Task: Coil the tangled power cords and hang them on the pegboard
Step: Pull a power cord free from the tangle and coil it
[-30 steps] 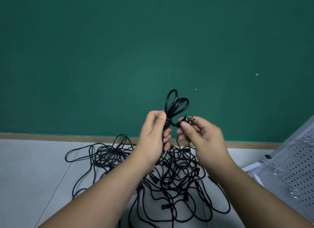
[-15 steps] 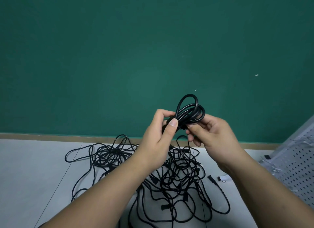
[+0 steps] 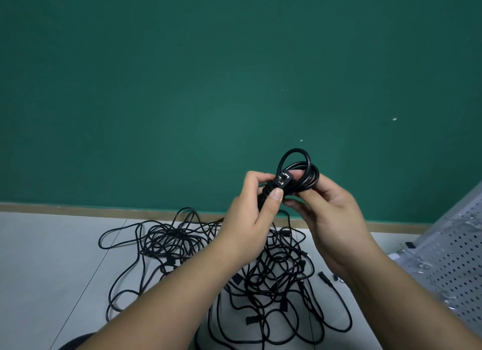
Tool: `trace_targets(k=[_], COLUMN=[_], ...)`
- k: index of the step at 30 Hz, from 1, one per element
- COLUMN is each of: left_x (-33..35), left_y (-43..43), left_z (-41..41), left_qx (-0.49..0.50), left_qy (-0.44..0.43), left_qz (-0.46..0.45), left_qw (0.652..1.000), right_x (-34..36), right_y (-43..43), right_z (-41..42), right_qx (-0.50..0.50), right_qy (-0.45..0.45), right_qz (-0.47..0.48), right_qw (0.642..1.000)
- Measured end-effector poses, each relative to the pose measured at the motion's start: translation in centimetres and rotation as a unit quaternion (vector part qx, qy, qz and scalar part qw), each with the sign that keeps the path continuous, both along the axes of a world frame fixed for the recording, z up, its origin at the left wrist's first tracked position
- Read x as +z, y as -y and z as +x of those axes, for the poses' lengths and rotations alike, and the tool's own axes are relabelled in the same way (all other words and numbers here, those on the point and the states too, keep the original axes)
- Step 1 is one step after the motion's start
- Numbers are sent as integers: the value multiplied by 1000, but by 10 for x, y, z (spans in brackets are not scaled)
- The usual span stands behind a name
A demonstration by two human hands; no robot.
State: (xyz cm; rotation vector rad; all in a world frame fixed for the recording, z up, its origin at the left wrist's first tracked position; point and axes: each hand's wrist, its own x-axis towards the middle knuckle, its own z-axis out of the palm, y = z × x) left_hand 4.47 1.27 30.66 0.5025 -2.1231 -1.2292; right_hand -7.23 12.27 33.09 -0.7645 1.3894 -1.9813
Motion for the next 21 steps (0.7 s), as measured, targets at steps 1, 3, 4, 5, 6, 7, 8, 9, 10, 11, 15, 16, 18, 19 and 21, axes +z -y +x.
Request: trace_targets(k=[1, 3, 4, 5, 6, 7, 8, 9, 10, 11, 15, 16, 18, 19, 21], left_x=[0, -1, -1, -2, -3, -3, -5, -6, -7, -7, -8, -9, -10, -10, -11], left_y=[0, 2, 4, 6, 8, 9, 9, 9, 9, 8, 9, 10, 11, 12, 12], left_z=[0, -1, -1, -1, -2, -2, -4, -5, -6, -8, -12, -13, -13, -13, -13], left_qx=[5, 17, 22, 25, 25, 23, 20, 18, 17, 17, 19, 19, 22, 25, 25], left_qy=[10, 24, 28, 34, 41, 48, 55, 56, 51, 44, 22, 19, 8, 0, -9], left_qz=[-5, -15, -17, -17, -19, -22, -24, -24, -20, -15, -3, -1, -6, -12, -24], left_qw=[1000, 999, 999, 999, 999, 998, 998, 998, 998, 999, 1000, 1000, 1000, 1000, 999], right_x=[1, 2, 2, 1, 1, 1, 2, 3, 4, 4, 2, 2, 3, 4, 6], right_y=[0, 1, 2, 3, 4, 5, 6, 6, 7, 7, 8, 8, 8, 8, 9], right_z=[2, 6, 8, 9, 9, 9, 8, 8, 7, 8, 10, 10, 7, 5, 3], right_qx=[7, 9, 7, 4, 3, 3, 2, -4, -15, -28, -50, -43, -32, -27, -33], right_qy=[29, 89, 119, 151, 183, 215, 239, 248, 243, 230, 178, 165, 151, 141, 111], right_qz=[-12, -40, -55, -67, -79, -90, -102, -109, -111, -111, -95, -89, -71, -58, -14], right_qw=[999, 995, 991, 986, 980, 972, 966, 963, 963, 966, 978, 981, 985, 988, 993])
